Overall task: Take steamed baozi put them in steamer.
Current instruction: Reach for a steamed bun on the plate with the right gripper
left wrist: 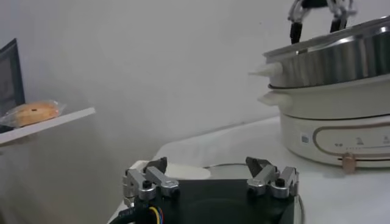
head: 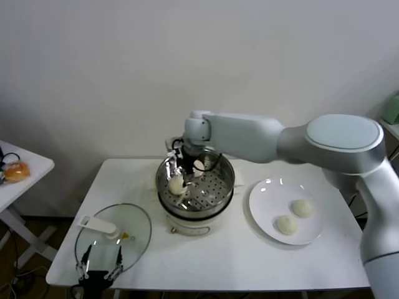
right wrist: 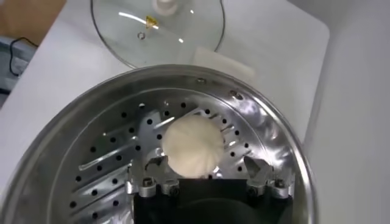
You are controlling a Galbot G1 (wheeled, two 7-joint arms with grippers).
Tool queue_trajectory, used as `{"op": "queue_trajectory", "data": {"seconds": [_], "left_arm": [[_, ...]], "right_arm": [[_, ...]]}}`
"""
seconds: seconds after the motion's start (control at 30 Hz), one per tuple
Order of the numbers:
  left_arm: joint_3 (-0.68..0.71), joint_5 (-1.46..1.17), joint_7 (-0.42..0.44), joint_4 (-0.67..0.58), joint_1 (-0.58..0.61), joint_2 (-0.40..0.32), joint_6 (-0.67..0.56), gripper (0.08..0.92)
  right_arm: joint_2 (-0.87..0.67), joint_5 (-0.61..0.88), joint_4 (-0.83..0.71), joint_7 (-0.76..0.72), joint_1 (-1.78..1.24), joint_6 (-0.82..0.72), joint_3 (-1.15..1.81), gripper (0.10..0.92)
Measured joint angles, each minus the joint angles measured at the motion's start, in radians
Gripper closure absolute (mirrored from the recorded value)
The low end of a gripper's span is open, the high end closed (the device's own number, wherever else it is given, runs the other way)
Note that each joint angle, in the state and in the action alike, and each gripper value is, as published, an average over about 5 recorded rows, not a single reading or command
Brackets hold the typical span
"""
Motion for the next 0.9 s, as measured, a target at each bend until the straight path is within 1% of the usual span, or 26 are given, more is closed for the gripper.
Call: {"op": "queue_trajectory", "data": {"seconds": [0.2,0.37,0.5,0.67,0.9], "left_arm": [[-0.002,0.001,0.0,-0.003,0.004,0.002,0.001,0.177],[-0.001,0.001,0.0,-0.003,0.003,0.002,0.002,0.177],[0.003,0.003,0.0,-0.003,0.004,0.001,0.002,0.177],[0.004,0.008,-0.001,-0.003,0.008,-0.003,0.001,0.177],[0.001,0.014,-0.003,-0.005,0.012,-0.014,-0.002,0.177]], "right_arm": [[-0.129,0.062,0.1,-0.079,0.128,0.047,-0.084,0.203],[-0.271,0.057,0.198,-0.121,0.201,0.083,-0.171,0.203],[-0.388,0.012,0.263,-0.141,0.221,0.111,-0.223,0.203],[-0.515,-0.076,0.307,-0.151,0.208,0.134,-0.252,0.203],[-0.635,-0.214,0.33,-0.139,0.125,0.133,-0.237,0.203]]}}
